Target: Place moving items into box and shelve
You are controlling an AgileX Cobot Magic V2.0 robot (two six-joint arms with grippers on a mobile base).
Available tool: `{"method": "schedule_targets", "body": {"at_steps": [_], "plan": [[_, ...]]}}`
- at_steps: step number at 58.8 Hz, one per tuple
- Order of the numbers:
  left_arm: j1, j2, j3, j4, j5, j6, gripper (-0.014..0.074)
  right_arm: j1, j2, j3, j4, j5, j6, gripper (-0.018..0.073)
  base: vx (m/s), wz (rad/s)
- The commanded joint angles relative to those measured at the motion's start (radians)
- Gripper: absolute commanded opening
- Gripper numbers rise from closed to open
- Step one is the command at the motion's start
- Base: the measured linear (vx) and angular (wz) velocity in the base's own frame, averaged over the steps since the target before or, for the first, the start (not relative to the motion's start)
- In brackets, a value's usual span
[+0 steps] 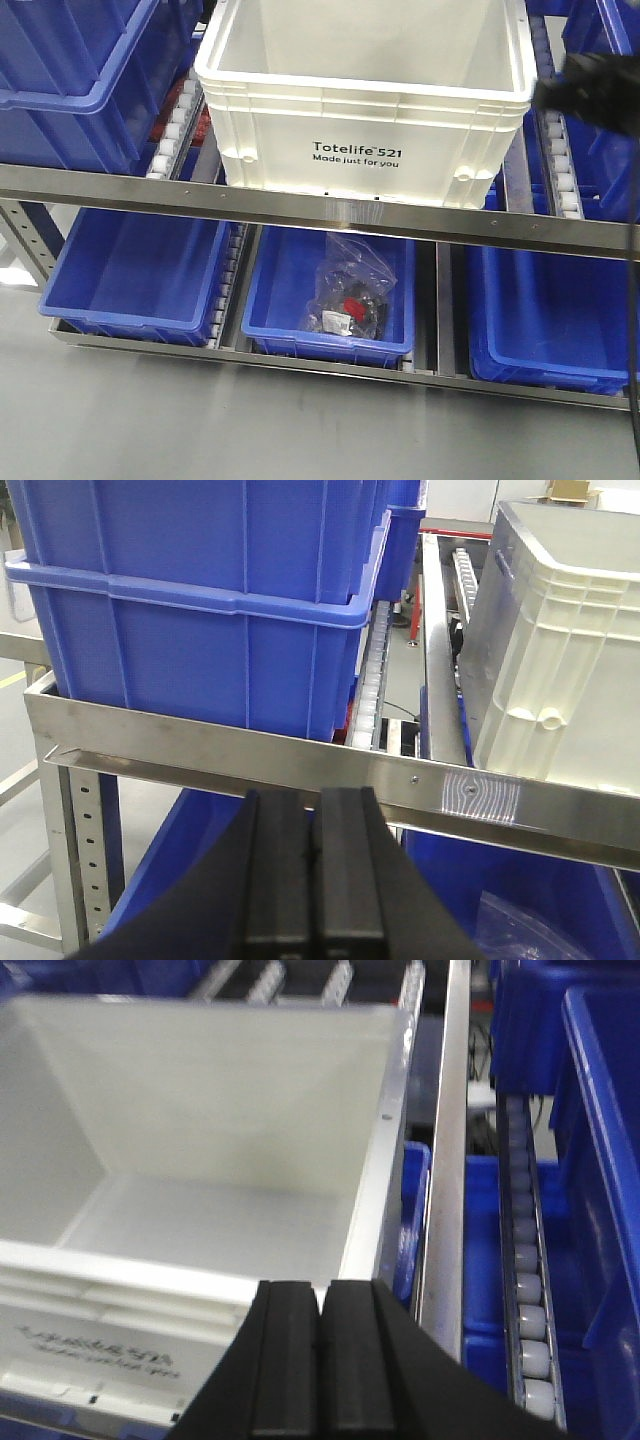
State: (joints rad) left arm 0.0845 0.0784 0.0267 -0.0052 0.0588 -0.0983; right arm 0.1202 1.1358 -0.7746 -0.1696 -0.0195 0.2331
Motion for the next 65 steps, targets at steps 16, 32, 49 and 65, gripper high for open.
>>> {"method": "schedule_targets", "body": {"at_steps": [16,32,49,65], "plan": [[0.000,0.014,-0.010,-0.007,-0.081,-0.008,-0.0006,-0.015,-0.727,0.574,-0.008,-0.169,-0.038,-0.0008,0.00,0.00],[0.000,0.014,-0.010,-0.007,-0.081,-0.008,-0.0006,-0.030,-1.098,0.811,0.106,-0.019,-0.019,-0.0008,0.00,0.00],[0.000,0.014,-0.010,-0.007,-0.081,-0.008,-0.0006,-0.032,-1.156,0.812,0.021,0.185,-0.019,-0.0008,0.00,0.00],[0.000,0.014,-0.010,-0.007,-0.081,-0.008,-0.0006,-0.032,-1.156,0.812,0.021,0.075,-0.006,-0.0008,0.00,0.00]]}}
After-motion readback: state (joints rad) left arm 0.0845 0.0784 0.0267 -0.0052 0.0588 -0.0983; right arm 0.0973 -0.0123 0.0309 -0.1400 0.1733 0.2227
